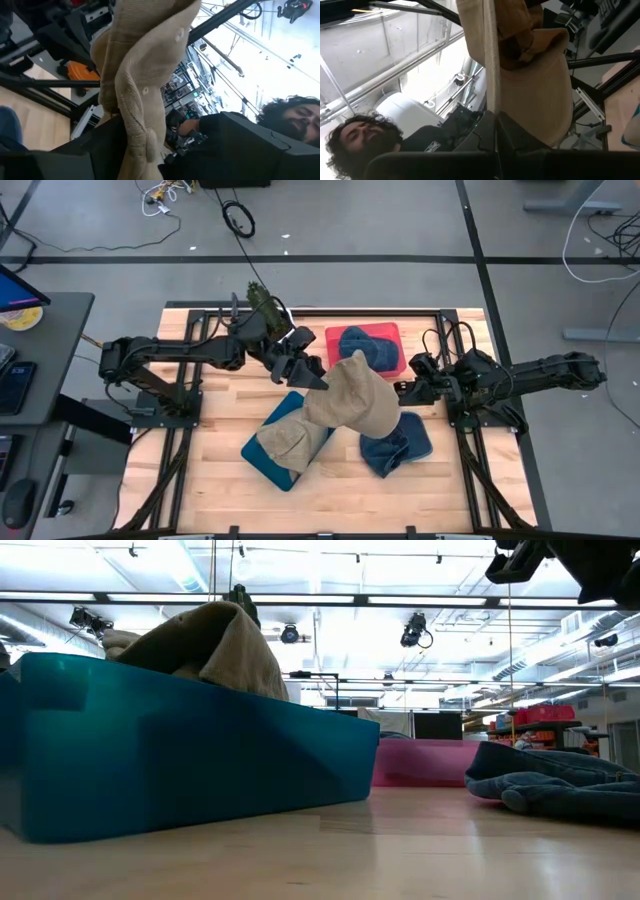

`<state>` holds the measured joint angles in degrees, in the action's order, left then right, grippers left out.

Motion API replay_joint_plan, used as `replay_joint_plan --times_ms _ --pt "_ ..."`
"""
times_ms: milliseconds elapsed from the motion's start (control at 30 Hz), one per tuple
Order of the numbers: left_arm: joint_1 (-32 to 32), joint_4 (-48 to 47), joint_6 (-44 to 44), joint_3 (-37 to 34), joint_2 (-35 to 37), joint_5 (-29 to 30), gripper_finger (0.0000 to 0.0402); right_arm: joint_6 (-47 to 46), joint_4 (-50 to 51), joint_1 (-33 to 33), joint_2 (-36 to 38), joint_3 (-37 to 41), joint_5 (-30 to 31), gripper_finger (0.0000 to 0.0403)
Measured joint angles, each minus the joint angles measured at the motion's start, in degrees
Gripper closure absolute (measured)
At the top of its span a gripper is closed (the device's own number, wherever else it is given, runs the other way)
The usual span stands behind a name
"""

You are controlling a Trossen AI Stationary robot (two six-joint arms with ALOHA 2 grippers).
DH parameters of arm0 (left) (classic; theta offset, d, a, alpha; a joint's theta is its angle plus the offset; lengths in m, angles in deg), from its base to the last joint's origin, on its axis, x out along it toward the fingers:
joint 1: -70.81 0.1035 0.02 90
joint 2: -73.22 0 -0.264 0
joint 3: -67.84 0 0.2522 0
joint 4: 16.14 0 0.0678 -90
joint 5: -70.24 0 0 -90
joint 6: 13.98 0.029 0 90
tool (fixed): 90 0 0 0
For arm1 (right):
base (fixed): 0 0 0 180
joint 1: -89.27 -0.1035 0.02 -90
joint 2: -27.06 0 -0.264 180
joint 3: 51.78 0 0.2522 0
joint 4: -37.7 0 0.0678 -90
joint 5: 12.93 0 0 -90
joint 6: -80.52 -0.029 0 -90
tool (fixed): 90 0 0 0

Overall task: Pick & Place hat
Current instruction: Put the brown cap into the blue bin

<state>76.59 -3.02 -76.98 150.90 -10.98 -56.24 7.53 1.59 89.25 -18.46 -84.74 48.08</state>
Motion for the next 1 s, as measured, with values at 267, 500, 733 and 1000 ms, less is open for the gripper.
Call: replay_joint_plan --times_ms 267,500,733,1000 --pt "0.2 -1.0 6.0 0.0 0.0 0.9 0.0196 0.6 0.4 0.0 0.0 0.0 1.1 0.0403" --pt "1.2 -1.1 9.3 0.0 0.0 0.4 0.0338 0.6 1.2 0.0 0.0 0.0 1.7 0.0403" --pt "1.8 -1.1 11.0 0.0 0.0 0.3 0.0373 -0.4 1.2 0.0 0.0 0.0 2.6 0.0402" --pt "1.8 -1.3 11.3 0.0 0.3 -0.5 0.0382 -4.5 1.4 0.0 0.0 0.0 2.6 0.0308"
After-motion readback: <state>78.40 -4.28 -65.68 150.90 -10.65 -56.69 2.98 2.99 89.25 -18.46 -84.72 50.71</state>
